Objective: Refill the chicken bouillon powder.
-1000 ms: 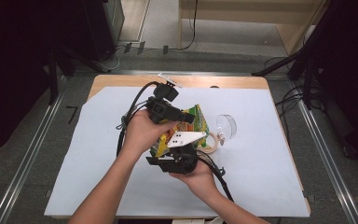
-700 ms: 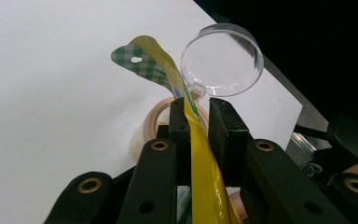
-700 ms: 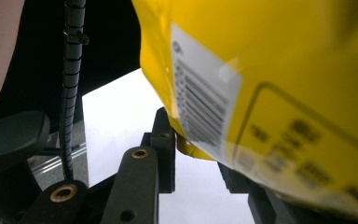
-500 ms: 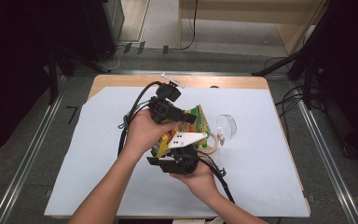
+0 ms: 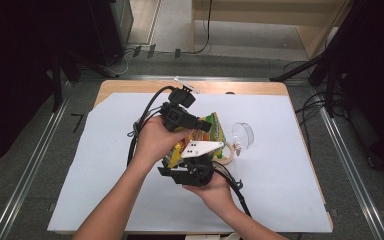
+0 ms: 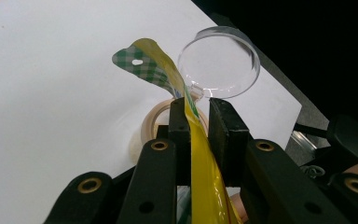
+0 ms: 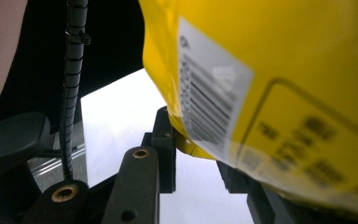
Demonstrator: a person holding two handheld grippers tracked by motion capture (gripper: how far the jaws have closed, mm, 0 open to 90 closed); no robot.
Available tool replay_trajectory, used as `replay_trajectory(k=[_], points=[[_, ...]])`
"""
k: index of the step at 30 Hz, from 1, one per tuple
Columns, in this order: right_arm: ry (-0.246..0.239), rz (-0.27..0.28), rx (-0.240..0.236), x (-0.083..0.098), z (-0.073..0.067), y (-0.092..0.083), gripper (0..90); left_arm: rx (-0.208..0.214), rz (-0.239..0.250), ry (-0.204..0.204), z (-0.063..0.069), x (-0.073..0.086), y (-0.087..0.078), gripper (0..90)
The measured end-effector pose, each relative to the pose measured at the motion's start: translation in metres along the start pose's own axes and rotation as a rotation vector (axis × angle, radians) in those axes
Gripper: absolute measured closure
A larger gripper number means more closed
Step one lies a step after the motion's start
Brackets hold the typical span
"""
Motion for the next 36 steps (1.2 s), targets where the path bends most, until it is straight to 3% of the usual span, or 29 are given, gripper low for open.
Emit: replay_trajectory(k=[5,14,30,36], points=[[-0.025,-0.01,0.006,-0.0039,0.002,-0.0029,72.4,0.006,0.011,-0.001,0.0003,-0.0031,-0.0032,79.4],[-0.002,-0.002,-0.006,-0.0034,0.0026,-0.0033,72.6,0.005,-0.005,-0.004,0.0001,-0.0048,0.0004,79.4],[-0.04,-0.016,0.013,-0.004,0.0018,-0.0029,72.5,0.01,0.017,0.002,-0.0002,-0.0013,-0.0033,79.4],[-0.025,-0.019,0.006,-0.0032,0.0018,-0.0026,72.5,0.011,0.011,-0.001,-0.0011,-0.0015,-0.0015,79.4]])
Point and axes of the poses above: each handheld gripper's, and its own axes: y roughly forward along the jaws, x roughly out of its underside, z roughly to its right, the point moved 1 cm from there along y, roughly forward along the jaws
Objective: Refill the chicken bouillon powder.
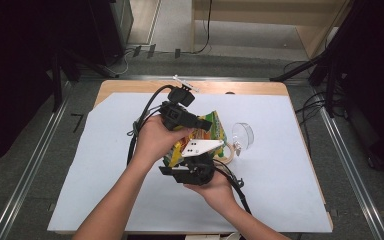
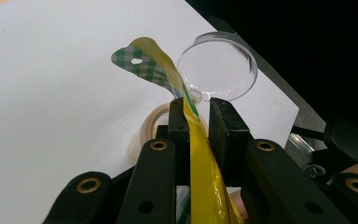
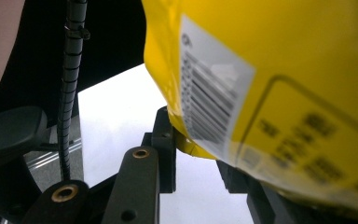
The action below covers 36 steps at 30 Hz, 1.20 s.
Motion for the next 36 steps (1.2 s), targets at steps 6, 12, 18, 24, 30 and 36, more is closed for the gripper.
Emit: replay_trajectory(k=[6,12,18,24,30,36], points=[[0.004,-0.004,-0.005,0.0005,0.0003,0.0002,72.6,-0.002,-0.013,-0.004,-0.0006,-0.0002,0.0019,79.3],[0.006,-0.003,-0.005,0.0009,-0.0002,0.0005,72.7,-0.003,-0.013,-0.001,-0.0002,-0.0001,0.0019,79.3],[0.001,-0.004,0.0,0.001,0.0001,0.0004,72.8,0.0,-0.01,-0.001,-0.0005,0.0002,0.0018,79.3],[-0.004,-0.004,0.005,0.001,-0.0004,0.0005,72.7,0.001,-0.008,-0.003,-0.0006,0.0005,0.0017,79.3],[-0.002,-0.002,0.003,0.0009,-0.001,0.0004,72.8,-0.002,-0.011,-0.001,-0.0001,0.0004,0.0012,79.3],[0.0,0.0,0.002,0.0005,-0.0019,0.0002,72.7,0.003,-0.009,-0.004,-0.0003,0.0004,0.0009,79.3]])
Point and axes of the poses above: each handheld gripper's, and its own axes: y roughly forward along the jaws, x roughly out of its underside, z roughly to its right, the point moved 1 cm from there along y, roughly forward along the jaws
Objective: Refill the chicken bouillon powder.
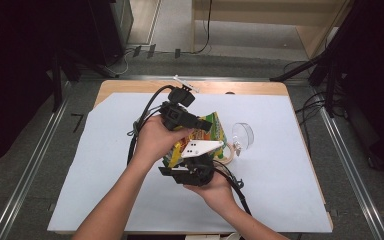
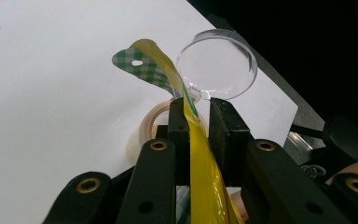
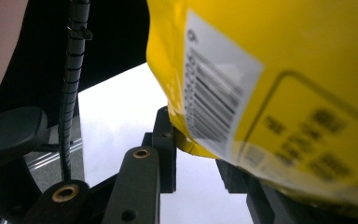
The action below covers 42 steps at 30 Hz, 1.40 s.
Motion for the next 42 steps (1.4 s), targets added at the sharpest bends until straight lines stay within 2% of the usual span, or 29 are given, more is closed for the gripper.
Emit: replay_trajectory(k=[17,42], points=[[0.015,0.005,-0.009,0.0012,0.0003,0.0011,72.8,-0.002,-0.014,-0.007,-0.0012,0.0003,0.0024,79.0],[0.029,0.012,-0.008,0.0012,-0.0007,0.0014,72.7,-0.001,-0.009,-0.009,-0.0018,-0.0006,0.0033,78.8]])
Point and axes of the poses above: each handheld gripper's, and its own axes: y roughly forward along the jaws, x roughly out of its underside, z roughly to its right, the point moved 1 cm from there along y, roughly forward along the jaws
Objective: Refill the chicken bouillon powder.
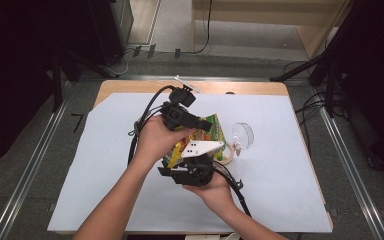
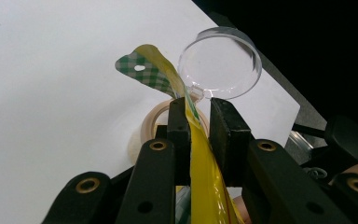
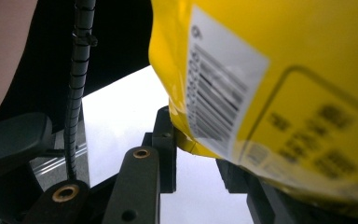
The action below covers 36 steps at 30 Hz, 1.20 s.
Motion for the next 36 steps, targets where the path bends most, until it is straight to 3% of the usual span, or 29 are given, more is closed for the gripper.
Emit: replay_trajectory(k=[24,29,36], points=[[-0.005,-0.003,-0.002,-0.0016,0.0031,0.0002,72.8,-0.011,0.005,-0.004,-0.0024,-0.0012,-0.0005,78.6],[-0.04,-0.013,0.02,-0.0009,0.0024,0.002,72.6,-0.01,0.016,-0.004,-0.0038,0.001,-0.0015,78.6],[-0.032,-0.009,0.009,-0.0018,0.0025,0.0029,72.7,-0.015,0.015,-0.004,-0.0043,0.0011,-0.0029,78.6]])
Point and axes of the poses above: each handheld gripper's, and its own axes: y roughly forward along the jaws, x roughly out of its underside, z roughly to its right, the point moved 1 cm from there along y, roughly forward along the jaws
